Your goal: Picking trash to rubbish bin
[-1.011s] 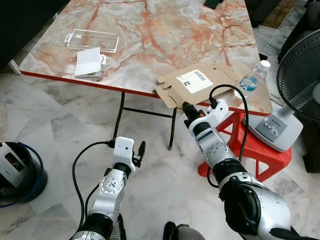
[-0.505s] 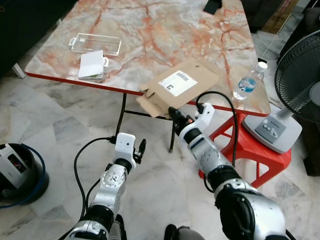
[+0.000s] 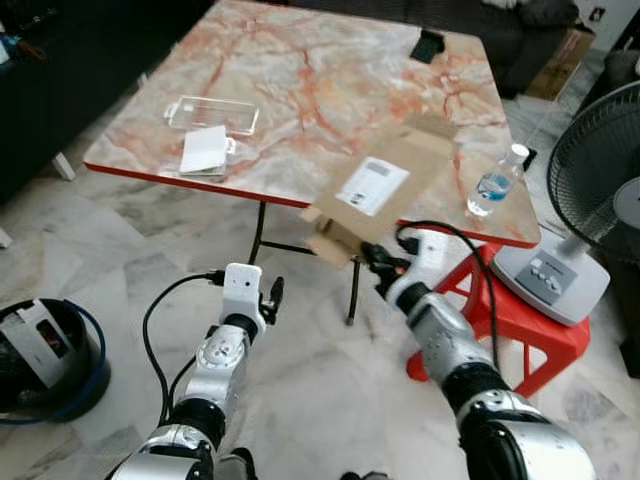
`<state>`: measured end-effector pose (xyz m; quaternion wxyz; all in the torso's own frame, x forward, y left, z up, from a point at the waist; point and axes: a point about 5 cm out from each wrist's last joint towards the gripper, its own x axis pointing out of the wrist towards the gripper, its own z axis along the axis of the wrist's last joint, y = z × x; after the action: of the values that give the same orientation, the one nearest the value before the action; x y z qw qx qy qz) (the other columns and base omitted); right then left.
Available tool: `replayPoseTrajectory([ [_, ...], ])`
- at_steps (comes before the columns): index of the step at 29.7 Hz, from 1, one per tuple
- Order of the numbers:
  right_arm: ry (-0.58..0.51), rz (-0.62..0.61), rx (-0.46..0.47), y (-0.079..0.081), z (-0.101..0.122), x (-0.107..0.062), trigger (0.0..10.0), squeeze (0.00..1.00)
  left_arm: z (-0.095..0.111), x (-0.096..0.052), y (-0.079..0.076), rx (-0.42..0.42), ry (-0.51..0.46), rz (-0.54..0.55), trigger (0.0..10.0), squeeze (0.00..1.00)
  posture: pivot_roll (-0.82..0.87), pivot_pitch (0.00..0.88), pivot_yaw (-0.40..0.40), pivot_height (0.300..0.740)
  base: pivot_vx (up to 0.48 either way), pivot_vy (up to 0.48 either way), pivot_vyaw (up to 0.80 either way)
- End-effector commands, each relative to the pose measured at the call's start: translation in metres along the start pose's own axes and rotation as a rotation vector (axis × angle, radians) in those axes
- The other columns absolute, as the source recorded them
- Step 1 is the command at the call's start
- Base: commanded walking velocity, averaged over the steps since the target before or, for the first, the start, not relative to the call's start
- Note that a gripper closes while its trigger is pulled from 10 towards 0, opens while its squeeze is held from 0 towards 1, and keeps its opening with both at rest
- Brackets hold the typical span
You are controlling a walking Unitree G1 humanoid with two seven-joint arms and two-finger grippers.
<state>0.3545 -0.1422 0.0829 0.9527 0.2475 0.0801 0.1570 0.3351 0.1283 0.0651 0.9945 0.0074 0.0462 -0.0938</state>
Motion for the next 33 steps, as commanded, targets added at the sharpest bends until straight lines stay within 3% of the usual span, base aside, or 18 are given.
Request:
replayPoseTrajectory([
  [1,-0.051,-0.024,-0.003,-0.007,0.008,-0.004,10.0,0.00,-0.002,0.000,-0.001,0.002,0.006,-0.004,10.0,0.00,0.02,0.072,-0.088,0.740,0.000,0.000,0.00],
  [5,-0.054,-0.026,-0.111,-0.021,0.003,-0.020,10.0,0.00,-0.006,-0.002,0.005,0.008,0.024,0.013,10.0,0.00,0.00,0.069,-0.090,0.740,0.000,0.000,0.00],
  [9,0.010,0.076,-0.252,-0.024,-0.010,-0.037,10.0,0.00,-0.007,-0.002,0.007,0.006,0.030,0.023,10.0,0.00,-0.01,0.068,-0.096,0.740,0.000,0.000,0.00],
  [15,0.072,0.080,-0.351,-0.032,-0.021,-0.050,10.0,0.00,-0.010,-0.003,0.006,0.003,0.037,0.027,10.0,0.00,-0.02,0.058,-0.107,0.740,0.000,0.000,0.00],
  [21,0.164,-0.029,-0.401,-0.053,-0.038,-0.068,10.0,0.00,-0.018,-0.006,0.004,0.005,0.069,0.030,10.0,0.00,-0.03,0.048,-0.108,0.740,0.000,0.000,0.00],
  [24,0.224,-0.140,-0.375,-0.068,-0.050,-0.080,10.0,0.00,-0.024,-0.009,0.007,-0.022,0.092,0.052,10.0,0.00,-0.03,0.038,-0.105,0.740,0.000,0.000,0.00],
  [33,0.372,-0.359,-0.341,-0.091,-0.079,-0.111,10.0,0.00,-0.034,-0.016,0.015,-0.033,0.145,0.081,10.0,0.00,-0.02,0.018,-0.103,0.740,0.000,0.000,0.00],
])
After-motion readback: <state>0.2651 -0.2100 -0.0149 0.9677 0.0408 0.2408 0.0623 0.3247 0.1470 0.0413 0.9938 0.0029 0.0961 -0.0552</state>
